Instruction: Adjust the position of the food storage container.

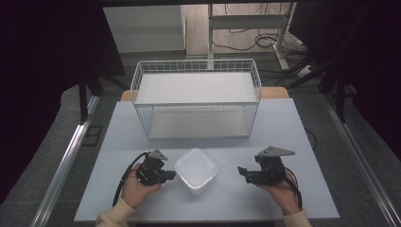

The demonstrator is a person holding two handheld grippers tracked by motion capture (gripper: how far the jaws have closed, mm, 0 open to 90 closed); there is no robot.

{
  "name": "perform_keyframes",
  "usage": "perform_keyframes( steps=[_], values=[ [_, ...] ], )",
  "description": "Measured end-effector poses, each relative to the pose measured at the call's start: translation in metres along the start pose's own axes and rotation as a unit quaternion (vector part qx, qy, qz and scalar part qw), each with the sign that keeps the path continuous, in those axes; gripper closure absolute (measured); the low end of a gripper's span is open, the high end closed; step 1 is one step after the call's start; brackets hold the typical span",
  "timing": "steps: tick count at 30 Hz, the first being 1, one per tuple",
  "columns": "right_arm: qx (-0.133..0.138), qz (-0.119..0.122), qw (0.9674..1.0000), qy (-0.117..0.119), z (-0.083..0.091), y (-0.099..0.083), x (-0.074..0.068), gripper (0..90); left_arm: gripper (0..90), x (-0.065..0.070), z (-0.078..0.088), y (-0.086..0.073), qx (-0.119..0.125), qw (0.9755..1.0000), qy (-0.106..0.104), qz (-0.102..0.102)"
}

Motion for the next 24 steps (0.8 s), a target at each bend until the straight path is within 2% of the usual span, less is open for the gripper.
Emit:
perform_keyframes(
  steps=[5,8,15,24],
  values=[
    [0.001,-0.001,1.0,0.0,0.001,0.0,0.0,19.1,90.0,0.0,-0.004,0.008,0.002,0.9999,0.009,-0.008],
    [0.0,-0.001,1.0,0.0,0.0,0.0,0.0,19.1,90.0,-0.005,-0.009,0.014,0.002,0.9999,0.01,0.003],
    [-0.002,-0.001,1.0,-0.001,-0.001,-0.001,0.001,19.1,90.0,-0.011,-0.02,0.028,0.01,0.9999,0.006,0.01],
    [-0.002,-0.001,1.0,-0.002,-0.001,-0.001,0.002,19.1,90.0,-0.01,-0.033,0.049,0.012,0.9999,0.002,0.011]
  ],
)
Point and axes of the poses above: each handheld gripper's, and its own axes: z roughly backward along the jaws, y roughly out of its top, x roughly to its right, the point moved 4 cm from there along -z, roughly forward along the jaws, and after that the axes turned 4 degrees about -y, right-handed, at the moved point
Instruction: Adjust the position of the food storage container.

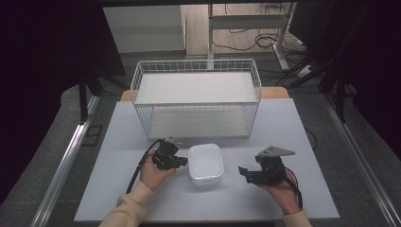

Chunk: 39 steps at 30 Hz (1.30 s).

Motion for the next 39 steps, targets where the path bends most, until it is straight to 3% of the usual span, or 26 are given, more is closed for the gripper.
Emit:
perform_keyframes(
  steps=[11,20,23,29,31,35,36,39],
  values=[
    [0.0,0.0,1.0,0.0,0.0,0.0,0.0,19.1,90.0,0.002,-0.011,0.011,0.001,1.0,-0.005,-0.003],
    [0.0,-0.002,1.0,-0.002,0.001,0.0,0.002,19.1,90.0,0.003,-0.011,0.011,-0.002,1.0,-0.008,-0.003],
    [0.002,-0.003,1.0,-0.002,0.002,0.0,0.002,19.1,90.0,0.006,-0.003,0.007,0.0,0.9999,-0.005,-0.01],
    [0.006,-0.003,1.0,-0.003,0.003,0.001,0.002,19.1,89.6,0.011,0.032,-0.009,0.045,0.9989,-0.005,-0.011],
    [0.006,-0.004,1.0,-0.003,0.003,0.001,0.001,19.1,81.9,0.012,0.042,-0.014,0.061,0.9981,-0.003,-0.008],
    [0.007,-0.001,1.0,-0.001,0.003,0.002,0.0,19.1,60.1,0.011,0.05,-0.021,0.064,0.9979,0.01,-0.009],
    [0.009,0.0,1.0,0.001,0.003,0.002,0.0,19.1,60.1,0.01,0.054,-0.025,0.068,0.9976,0.012,-0.005],
    [0.014,0.001,0.9998,0.011,0.004,0.003,-0.002,19.3,48.9,0.003,0.062,-0.032,0.076,0.9968,0.019,0.015]
  ],
)
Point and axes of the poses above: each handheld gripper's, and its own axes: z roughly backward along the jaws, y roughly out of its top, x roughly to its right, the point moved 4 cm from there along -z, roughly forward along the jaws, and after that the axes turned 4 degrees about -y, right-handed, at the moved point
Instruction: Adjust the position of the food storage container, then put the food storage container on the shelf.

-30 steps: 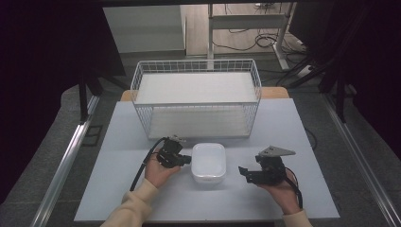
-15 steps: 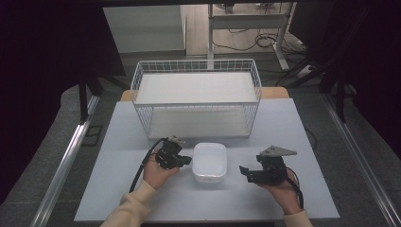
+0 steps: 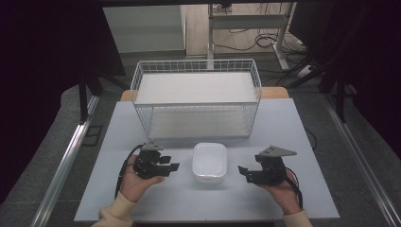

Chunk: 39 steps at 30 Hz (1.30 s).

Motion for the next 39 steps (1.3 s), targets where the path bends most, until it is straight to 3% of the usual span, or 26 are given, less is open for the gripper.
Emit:
perform_keyframes(
  steps=[3,6,18,22,26,29,33,39],
  values=[
    [0.002,-0.004,0.9999,0.01,0.001,0.001,-0.001,20.8,41.0,-0.012,0.008,-0.003,0.014,0.9992,0.0,0.037],
    [0.003,-0.009,0.9999,0.012,0.002,0.002,-0.001,21.4,39.4,-0.016,0.011,-0.003,0.021,0.9985,-0.008,0.049],
    [0.008,-0.03,0.9992,0.024,0.004,0.009,0.0,22.4,33.7,-0.014,0.017,0.003,0.041,0.9964,-0.026,0.069],
    [0.006,-0.04,0.9987,0.029,0.004,0.01,0.0,23.0,33.6,-0.014,0.01,0.006,0.043,0.9956,-0.026,0.079],
    [0.01,-0.047,0.9984,0.031,0.007,0.018,-0.002,24.1,33.6,-0.009,-0.001,0.015,0.038,0.9958,-0.038,0.074],
    [0.008,-0.052,0.9978,0.04,0.005,0.026,-0.004,24.5,33.5,-0.007,-0.011,0.024,0.032,0.9943,-0.059,0.083],
    [-0.004,-0.061,0.996,0.065,-0.005,0.034,-0.012,25.8,33.7,-0.006,-0.022,0.033,0.028,0.9909,-0.087,0.098],
    [-0.03,-0.086,0.9916,0.092,-0.028,0.04,-0.019,26.6,34.1,-0.006,-0.034,0.04,0.017,0.9895,-0.094,0.109]
  ],
)
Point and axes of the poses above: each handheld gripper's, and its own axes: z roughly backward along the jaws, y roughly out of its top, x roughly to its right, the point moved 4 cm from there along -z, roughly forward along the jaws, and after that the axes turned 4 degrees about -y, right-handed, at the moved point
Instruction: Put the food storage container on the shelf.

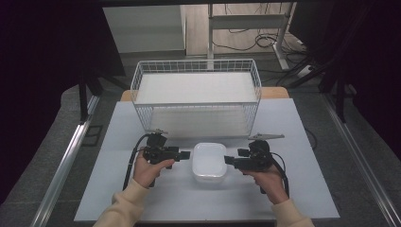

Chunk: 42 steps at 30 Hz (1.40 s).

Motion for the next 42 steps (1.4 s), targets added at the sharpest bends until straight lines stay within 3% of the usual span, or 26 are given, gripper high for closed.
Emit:
perform_keyframes(
  steps=[13,21,26,33,35,42],
  values=[
    [-0.02,-0.029,0.9993,0.015,-0.021,0.001,0.0,31.3,37.1,-0.004,-0.022,-0.001,-0.019,0.9988,-0.034,0.029],
    [-0.03,-0.034,0.9987,0.022,-0.028,-0.004,-0.002,32.9,40.9,-0.005,-0.029,-0.004,-0.025,0.9981,-0.041,0.039],
    [-0.036,-0.044,0.9981,0.025,-0.031,-0.007,-0.001,37.3,45.3,-0.006,-0.034,-0.007,-0.032,0.9961,-0.056,0.06],
    [-0.037,-0.081,0.9955,0.033,-0.031,-0.012,0.002,50.1,55.7,-0.004,-0.036,-0.009,-0.035,0.9924,-0.083,0.083],
    [-0.035,-0.099,0.9936,0.041,-0.03,-0.013,0.005,55.0,59.8,-0.005,-0.037,-0.01,-0.037,0.9927,-0.076,0.086],
    [-0.025,-0.14,0.9875,0.068,-0.022,-0.016,0.009,68.2,70.1,-0.002,-0.027,-0.013,-0.02,0.9923,-0.083,0.089]
  ],
)
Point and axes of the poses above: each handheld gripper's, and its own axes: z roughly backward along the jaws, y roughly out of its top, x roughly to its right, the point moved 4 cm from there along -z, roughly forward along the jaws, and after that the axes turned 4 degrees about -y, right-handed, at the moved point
